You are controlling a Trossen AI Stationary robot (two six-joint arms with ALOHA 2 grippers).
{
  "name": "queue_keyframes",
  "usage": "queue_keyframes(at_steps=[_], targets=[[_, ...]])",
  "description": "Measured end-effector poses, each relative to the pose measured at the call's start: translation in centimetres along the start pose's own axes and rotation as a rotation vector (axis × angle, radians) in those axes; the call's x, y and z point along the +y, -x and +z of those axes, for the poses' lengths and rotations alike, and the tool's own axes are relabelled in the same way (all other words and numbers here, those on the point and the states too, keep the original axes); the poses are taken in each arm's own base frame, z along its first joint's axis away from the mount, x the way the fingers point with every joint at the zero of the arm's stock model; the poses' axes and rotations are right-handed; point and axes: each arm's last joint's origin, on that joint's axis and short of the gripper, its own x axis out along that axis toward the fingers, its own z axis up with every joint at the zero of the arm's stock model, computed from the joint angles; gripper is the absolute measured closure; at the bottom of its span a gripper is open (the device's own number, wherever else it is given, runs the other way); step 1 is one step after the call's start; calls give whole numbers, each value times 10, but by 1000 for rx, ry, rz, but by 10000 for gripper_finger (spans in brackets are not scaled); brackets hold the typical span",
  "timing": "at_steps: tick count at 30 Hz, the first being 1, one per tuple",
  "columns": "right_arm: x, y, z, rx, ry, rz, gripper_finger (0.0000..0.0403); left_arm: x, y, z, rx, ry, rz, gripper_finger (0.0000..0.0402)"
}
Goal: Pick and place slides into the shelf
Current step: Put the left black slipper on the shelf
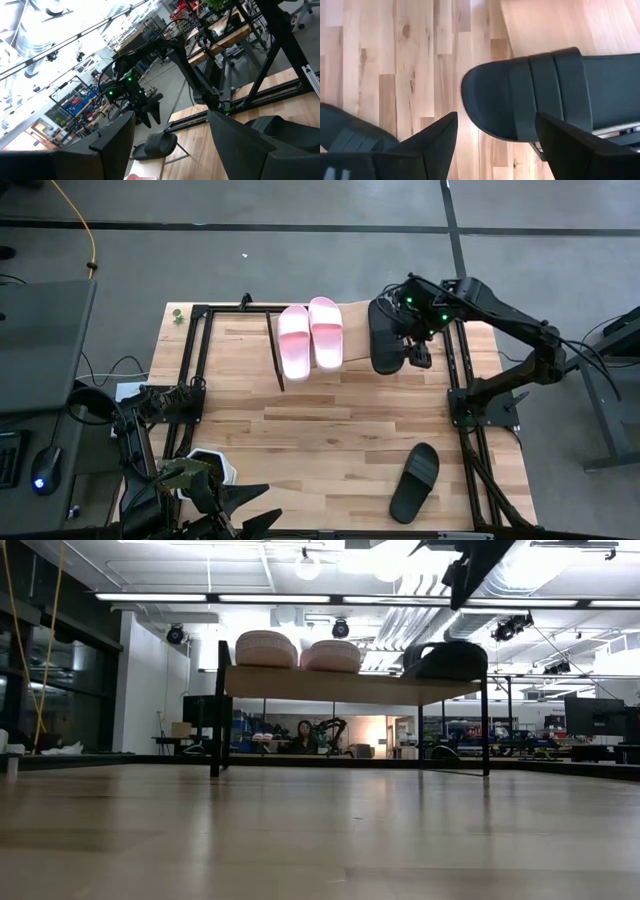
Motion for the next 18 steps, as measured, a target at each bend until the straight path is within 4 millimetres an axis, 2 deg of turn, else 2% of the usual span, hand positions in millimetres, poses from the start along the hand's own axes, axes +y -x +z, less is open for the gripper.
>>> queue_keyframes(at_steps=[9, 13, 18], targets=[[2, -11, 8, 17, -6, 11, 169, 0, 0, 0, 0, 2, -1, 156], [-1, -31, 3, 64, -4, 20, 199, 3, 0, 2, -1, -6, -1, 156], [-1, -58, -11, 156, 7, 76, 262, 23, 0, 14, 0, 78, -1, 156]])
